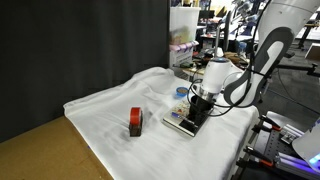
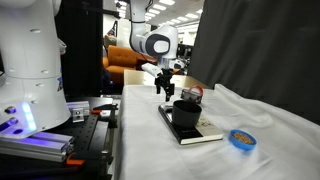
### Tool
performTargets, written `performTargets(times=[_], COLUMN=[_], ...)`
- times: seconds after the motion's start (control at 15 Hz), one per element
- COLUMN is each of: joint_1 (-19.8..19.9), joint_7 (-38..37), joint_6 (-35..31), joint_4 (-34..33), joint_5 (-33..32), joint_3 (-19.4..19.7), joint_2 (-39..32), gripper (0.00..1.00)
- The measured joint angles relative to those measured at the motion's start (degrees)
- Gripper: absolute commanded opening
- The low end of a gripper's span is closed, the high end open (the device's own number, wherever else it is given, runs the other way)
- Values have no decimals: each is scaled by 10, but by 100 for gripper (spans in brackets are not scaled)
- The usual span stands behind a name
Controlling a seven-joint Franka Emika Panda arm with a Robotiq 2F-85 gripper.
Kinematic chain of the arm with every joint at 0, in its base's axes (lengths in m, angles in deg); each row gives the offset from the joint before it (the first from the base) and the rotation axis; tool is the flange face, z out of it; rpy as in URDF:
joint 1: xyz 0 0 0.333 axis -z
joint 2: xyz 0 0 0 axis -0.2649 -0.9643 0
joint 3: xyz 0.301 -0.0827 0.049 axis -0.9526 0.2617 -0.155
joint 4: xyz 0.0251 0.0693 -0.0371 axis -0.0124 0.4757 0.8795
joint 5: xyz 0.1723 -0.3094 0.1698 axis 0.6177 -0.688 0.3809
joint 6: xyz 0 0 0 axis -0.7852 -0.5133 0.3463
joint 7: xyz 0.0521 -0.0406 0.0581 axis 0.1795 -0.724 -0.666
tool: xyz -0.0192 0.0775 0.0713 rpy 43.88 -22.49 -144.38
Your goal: Pick up the pen from on top of the book and put it in the black cup.
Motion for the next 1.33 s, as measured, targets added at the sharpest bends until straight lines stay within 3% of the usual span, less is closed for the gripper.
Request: performTargets(times=[0.87, 1.33], joint_1=[-3, -11], joint_7=[0, 6], joint_6=[1, -4], joint_4=[0, -49], joint_5=[-4, -32], joint_3=[6, 47], joint_2=[-9, -102], gripper=[100, 100])
